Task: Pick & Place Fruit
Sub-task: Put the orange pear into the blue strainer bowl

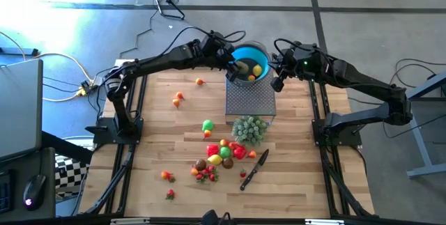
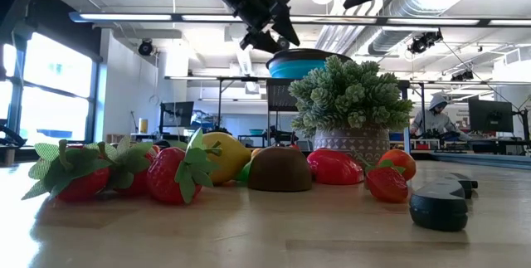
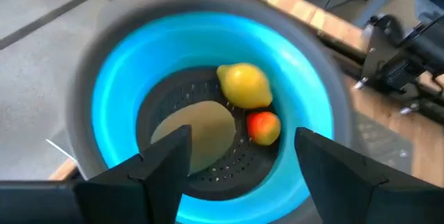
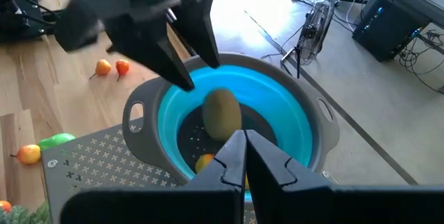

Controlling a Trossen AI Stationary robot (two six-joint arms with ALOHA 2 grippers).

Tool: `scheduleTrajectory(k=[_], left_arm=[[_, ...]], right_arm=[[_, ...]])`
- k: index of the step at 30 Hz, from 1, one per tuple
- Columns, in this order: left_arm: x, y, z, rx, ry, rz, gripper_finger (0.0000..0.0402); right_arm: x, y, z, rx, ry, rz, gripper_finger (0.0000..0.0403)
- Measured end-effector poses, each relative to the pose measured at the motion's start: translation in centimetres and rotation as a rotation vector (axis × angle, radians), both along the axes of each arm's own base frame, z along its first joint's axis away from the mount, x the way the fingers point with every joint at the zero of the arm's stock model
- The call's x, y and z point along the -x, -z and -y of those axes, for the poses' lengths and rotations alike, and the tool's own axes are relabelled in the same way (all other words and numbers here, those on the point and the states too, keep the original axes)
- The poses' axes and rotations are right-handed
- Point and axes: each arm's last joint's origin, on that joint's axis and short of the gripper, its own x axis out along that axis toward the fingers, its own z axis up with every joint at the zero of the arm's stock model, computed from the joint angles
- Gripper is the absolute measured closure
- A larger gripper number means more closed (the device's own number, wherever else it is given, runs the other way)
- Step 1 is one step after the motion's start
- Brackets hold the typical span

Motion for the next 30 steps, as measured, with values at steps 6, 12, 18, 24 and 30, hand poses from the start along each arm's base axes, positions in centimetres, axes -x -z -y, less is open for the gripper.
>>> scheduleTrajectory(k=[6, 12, 18, 24, 30], left_arm=[[1.9, -2.2, 0.2, -0.017, -0.011, 0.037, 0.0208], [5.4, -4.4, -0.3, -0.05, -0.041, 0.003, 0.0232], [8.6, -5.0, -0.7, -0.041, -0.069, -0.104, 0.0234], [10.2, -4.0, -1.3, -0.06, -0.029, -0.281, 0.0234], [11.6, -2.8, -2.1, -0.074, 0.041, -0.447, 0.0234]], right_arm=[[0.0, 0.0, 0.0, 0.0, 0.0, 0.0, 0.0401], [0.0, 0.0, 0.0, -0.002, -0.003, 0.001, 0.0401], [0.0, 0.0, 0.0, -0.002, -0.003, 0.001, 0.0401], [0.0, 0.0, 0.0, -0.002, -0.003, 0.001, 0.0401], [0.0, 0.0, 0.0, -0.002, -0.004, 0.001, 0.0401]])
